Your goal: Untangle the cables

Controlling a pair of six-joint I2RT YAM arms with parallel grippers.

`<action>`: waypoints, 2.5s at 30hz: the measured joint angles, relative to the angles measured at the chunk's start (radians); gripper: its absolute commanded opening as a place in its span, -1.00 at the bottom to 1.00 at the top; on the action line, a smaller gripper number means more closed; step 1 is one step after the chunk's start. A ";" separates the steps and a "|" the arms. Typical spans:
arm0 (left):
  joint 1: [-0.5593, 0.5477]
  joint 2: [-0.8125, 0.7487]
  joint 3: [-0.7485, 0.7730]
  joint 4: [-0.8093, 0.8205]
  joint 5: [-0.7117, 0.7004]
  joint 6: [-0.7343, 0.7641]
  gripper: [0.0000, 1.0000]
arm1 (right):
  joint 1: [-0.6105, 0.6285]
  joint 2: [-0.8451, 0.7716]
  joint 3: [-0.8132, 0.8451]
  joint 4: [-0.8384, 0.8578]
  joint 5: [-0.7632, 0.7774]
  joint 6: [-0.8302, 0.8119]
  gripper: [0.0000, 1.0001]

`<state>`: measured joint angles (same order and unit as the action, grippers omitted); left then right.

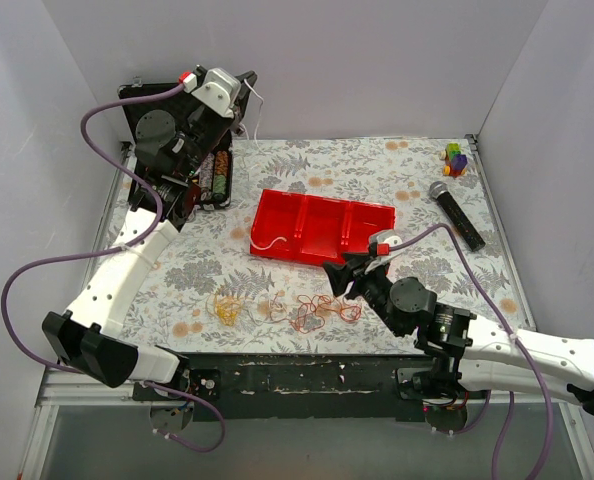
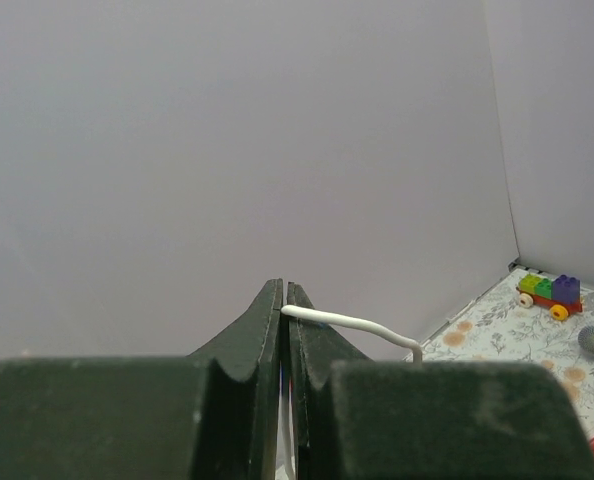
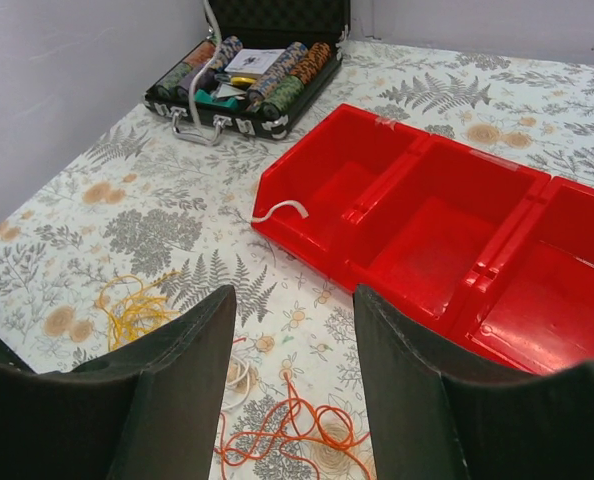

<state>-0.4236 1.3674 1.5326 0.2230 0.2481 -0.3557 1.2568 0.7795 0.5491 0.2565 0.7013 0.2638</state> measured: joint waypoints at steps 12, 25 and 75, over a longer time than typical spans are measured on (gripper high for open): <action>-0.008 0.006 0.003 0.019 -0.001 0.000 -1.00 | -0.012 -0.040 -0.010 -0.031 0.007 0.003 0.18; -0.026 0.071 -0.054 0.024 -0.006 0.009 -1.00 | -0.026 -0.076 -0.056 -0.048 0.019 0.020 0.19; -0.093 0.360 -0.055 -0.046 -0.094 0.016 -1.00 | -0.065 -0.113 -0.105 -0.075 0.018 0.052 0.23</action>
<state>-0.5163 1.7275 1.4780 0.1768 0.1539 -0.3393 1.1919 0.6666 0.4442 0.1814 0.7189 0.3161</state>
